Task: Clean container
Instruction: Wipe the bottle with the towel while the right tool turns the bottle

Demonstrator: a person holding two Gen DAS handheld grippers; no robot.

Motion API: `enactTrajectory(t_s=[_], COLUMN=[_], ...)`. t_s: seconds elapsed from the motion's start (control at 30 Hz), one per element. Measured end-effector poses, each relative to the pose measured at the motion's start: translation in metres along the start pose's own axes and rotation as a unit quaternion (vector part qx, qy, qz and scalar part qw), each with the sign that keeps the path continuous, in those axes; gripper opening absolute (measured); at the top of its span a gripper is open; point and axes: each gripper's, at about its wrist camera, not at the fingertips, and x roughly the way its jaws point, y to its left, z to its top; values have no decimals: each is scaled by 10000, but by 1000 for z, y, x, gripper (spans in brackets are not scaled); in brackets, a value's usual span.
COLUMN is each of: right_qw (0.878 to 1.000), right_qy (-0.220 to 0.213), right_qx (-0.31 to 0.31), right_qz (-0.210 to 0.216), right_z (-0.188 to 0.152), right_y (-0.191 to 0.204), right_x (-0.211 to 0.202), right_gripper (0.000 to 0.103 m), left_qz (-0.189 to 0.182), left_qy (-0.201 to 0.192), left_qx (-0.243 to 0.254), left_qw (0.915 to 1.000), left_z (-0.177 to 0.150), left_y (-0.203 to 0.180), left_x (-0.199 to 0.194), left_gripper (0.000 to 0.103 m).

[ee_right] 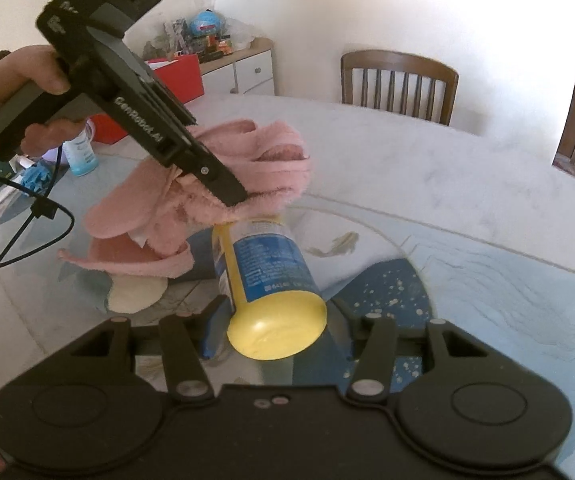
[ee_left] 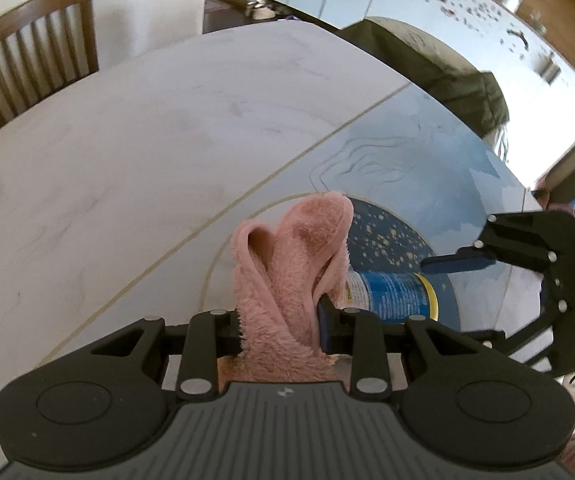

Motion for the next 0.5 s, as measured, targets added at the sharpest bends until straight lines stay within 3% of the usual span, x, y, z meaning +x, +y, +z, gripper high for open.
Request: enactTrajectory(t_s=[0.23, 0.5], right_qw=[9996, 9994], right_qy=[-107, 70], right_qx=[-264, -316], right_qz=[-17, -133], right_z=[-3, -8], right_y=[12, 25], right_x=[4, 8], right_gripper=[63, 64], left_qz=[-2, 64], left_qy=[-37, -37], left_qx=[-119, -2], left_qw=[9999, 10000], left_z=[10, 21], left_y=[2, -2], left_x=[9, 15], left_gripper=[30, 30])
